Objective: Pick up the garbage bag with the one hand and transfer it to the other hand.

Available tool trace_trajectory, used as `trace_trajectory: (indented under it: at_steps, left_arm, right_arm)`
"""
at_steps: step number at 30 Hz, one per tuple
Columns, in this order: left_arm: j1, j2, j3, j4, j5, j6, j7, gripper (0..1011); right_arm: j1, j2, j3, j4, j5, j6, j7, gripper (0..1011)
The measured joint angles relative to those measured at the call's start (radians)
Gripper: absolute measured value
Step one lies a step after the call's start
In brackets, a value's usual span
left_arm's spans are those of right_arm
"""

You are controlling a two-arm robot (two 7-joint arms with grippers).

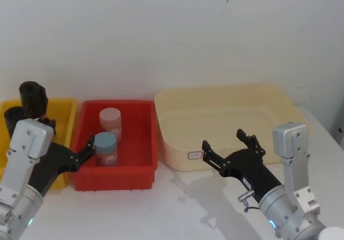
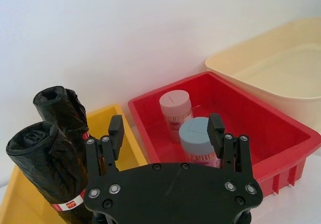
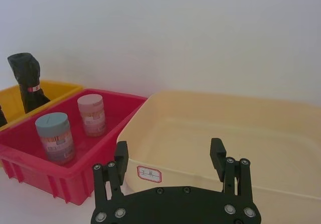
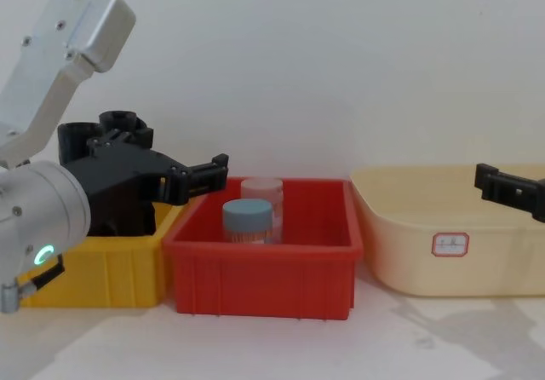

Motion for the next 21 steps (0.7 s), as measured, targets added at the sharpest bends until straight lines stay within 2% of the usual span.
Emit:
trace_trajectory:
  at_steps: [21]
  left_arm:
    - [0.000,0.000,0.000,0.000,0.000,0.000,0.000,1001]
  right_arm:
    - [0.000,0.000,0.000,0.000,0.000,0.000,0.000,1004]
